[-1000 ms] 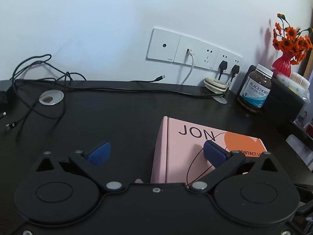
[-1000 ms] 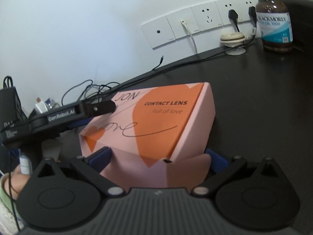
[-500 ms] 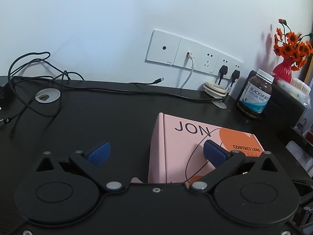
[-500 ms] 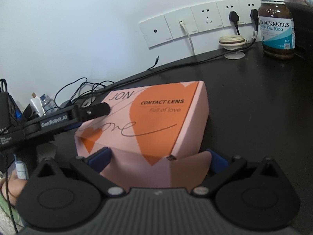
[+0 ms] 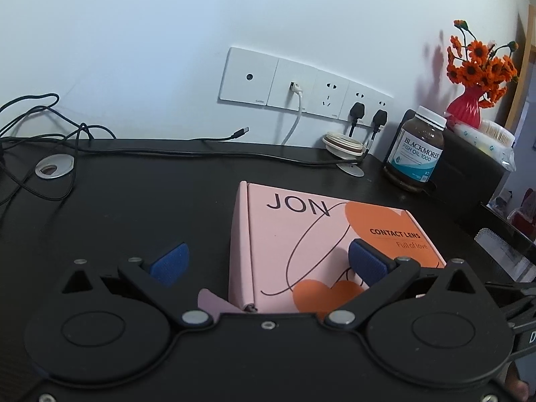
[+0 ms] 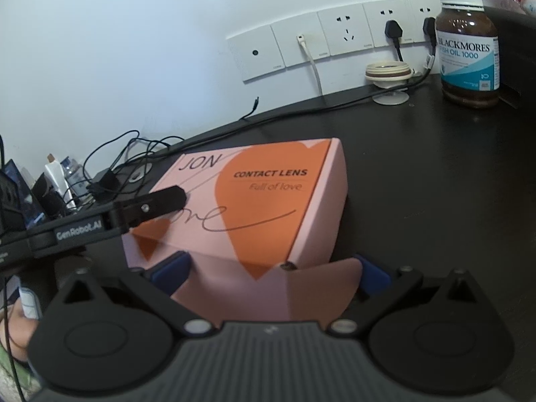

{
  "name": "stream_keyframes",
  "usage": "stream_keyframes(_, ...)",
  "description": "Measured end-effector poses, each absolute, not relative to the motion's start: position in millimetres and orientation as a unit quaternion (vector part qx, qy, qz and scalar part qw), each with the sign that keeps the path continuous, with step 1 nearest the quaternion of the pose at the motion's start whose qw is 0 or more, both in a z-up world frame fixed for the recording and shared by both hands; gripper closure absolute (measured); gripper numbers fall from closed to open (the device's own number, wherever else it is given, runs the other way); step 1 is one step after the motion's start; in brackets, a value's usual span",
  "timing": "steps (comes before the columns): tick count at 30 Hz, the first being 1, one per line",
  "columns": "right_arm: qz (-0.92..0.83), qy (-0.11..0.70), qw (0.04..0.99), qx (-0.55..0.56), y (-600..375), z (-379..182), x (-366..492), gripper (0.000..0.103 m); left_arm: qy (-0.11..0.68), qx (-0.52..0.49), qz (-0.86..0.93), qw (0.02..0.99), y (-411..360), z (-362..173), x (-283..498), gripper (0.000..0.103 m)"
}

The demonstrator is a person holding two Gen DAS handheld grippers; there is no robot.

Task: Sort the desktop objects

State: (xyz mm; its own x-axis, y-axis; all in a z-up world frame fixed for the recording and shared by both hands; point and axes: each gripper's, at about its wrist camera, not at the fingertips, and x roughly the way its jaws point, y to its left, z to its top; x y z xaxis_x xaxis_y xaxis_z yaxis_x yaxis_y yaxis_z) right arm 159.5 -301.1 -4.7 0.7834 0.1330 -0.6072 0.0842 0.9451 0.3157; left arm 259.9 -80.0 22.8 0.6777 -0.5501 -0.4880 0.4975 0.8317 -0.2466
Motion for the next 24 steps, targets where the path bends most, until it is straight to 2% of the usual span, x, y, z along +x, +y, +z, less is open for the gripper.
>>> stream_keyframes(7, -0.005, 0.334, 0.934, 0.125, -294.6, 2.3, 157.6, 0.001, 0.299, -0.063, -0.303, 0.903, -78.9, 20.3, 261.8, 0.0)
stream_keyframes(24, -0.012, 0.346, 0.931, 0.119, -311.8, 4.6, 154.2, 0.001, 0.316, -0.079, -0.335, 0.884, -88.5, 15.6, 256.0, 0.0)
